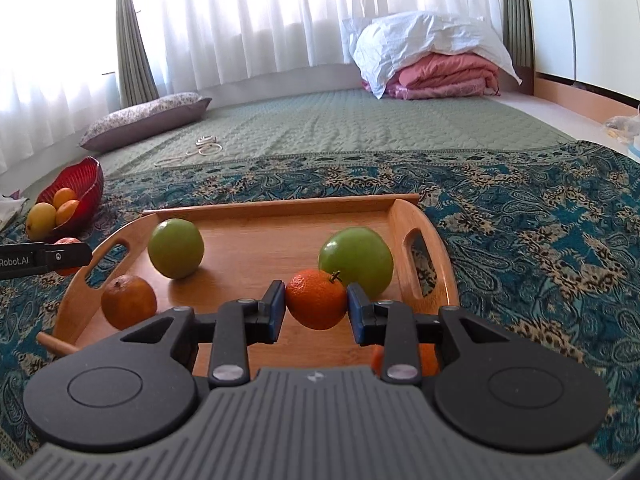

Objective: Organize fruits
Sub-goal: 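Carry both mandarins over the wooden tray and lower them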

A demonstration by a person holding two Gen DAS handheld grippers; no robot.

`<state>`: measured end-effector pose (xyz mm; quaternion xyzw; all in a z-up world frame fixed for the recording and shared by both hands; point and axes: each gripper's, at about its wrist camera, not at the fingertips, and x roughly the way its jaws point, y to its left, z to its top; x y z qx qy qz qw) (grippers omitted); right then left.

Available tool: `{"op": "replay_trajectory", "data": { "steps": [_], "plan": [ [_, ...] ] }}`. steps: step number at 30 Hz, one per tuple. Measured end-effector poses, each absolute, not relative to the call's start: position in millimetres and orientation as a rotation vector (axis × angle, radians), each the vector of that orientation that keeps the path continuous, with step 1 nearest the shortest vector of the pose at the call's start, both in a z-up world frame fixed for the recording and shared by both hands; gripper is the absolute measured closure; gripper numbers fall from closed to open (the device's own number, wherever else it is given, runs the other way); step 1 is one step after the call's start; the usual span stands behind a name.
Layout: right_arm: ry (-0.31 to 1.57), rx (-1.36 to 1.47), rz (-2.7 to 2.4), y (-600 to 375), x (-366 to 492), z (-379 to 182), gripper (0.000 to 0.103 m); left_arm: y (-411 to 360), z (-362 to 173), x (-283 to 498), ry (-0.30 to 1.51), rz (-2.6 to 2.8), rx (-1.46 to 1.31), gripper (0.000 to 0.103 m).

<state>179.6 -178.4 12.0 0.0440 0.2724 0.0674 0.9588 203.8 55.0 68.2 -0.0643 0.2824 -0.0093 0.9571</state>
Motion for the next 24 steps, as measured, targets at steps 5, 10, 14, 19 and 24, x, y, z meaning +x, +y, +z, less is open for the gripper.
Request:
{"op": "replay_trajectory", "data": {
  "steps": [5, 10, 14, 19, 24],
  "plan": [
    [0.582, 0.040, 0.148, -170, 198, 12, 0.065, 56, 58, 231, 0.620, -0.004, -0.123, 0.071],
    [0.603, 0.008, 0.153, -160, 206, 5, 0.065, 51, 47, 245, 0.637, 0.004, -0.108, 0.071],
    [0.603, -0.018, 0.158, -154, 208, 4, 0.065, 48, 43, 252, 0.646, 0.000, -0.106, 0.071],
    [0.619, -0.029, 0.171, -147, 210, -2, 0.065, 44, 39, 255, 0.646, -0.004, -0.082, 0.071],
    [0.633, -0.029, 0.174, -143, 211, -9, 0.065, 43, 35, 258, 0.655, -0.004, -0.080, 0.071]
  ]
}}
